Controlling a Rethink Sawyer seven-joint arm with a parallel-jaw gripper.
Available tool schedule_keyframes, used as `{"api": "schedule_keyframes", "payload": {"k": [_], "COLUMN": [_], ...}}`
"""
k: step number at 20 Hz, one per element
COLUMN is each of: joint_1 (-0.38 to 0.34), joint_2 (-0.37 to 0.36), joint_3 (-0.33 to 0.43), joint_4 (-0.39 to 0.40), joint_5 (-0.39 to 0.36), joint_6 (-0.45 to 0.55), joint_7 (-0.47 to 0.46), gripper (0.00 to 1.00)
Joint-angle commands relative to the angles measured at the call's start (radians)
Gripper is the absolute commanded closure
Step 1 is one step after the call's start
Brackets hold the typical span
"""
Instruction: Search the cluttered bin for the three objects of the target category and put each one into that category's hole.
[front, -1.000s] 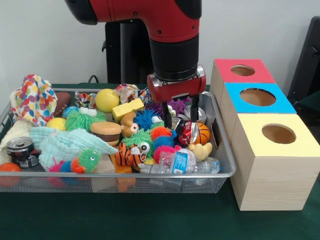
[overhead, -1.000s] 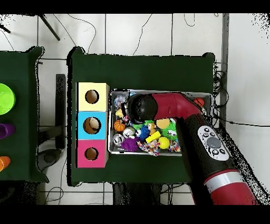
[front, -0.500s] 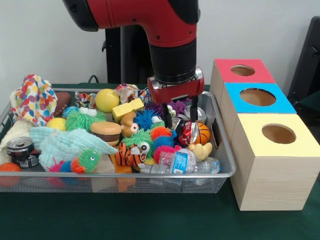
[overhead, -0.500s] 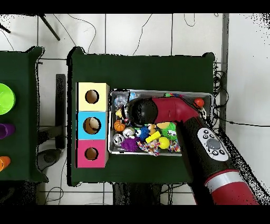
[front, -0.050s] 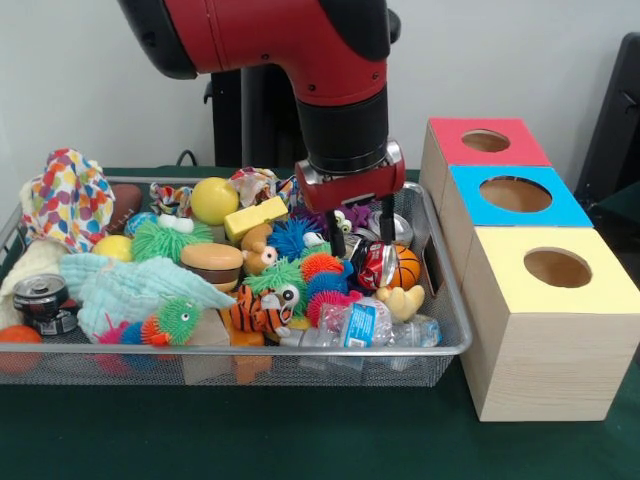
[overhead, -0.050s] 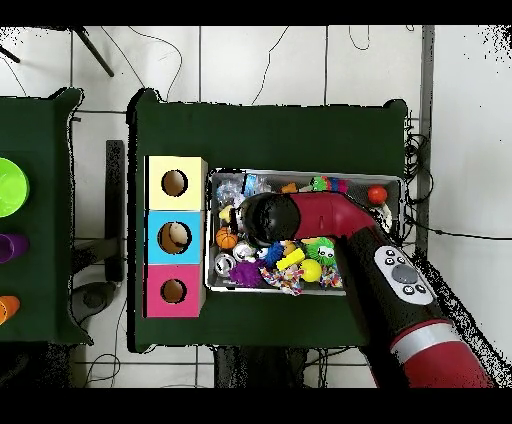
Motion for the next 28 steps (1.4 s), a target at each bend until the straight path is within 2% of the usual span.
{"api": "schedule_keyframes", "payload": {"k": [1, 10, 28], "joint_1": [-0.032, 0.017, 0.040], "joint_2": [0.046, 0.063, 0.065], "joint_3": [0.073, 0.059, 0.012], "joint_4": [0.077, 0.072, 0.034], "joint_5": [0.020, 0.039, -0.004], "joint_6": [-0.078, -0.108, -0.206], "joint_7": [0.016, 0.073, 0.081], "gripper": [0.00, 0.00, 0.00]}}
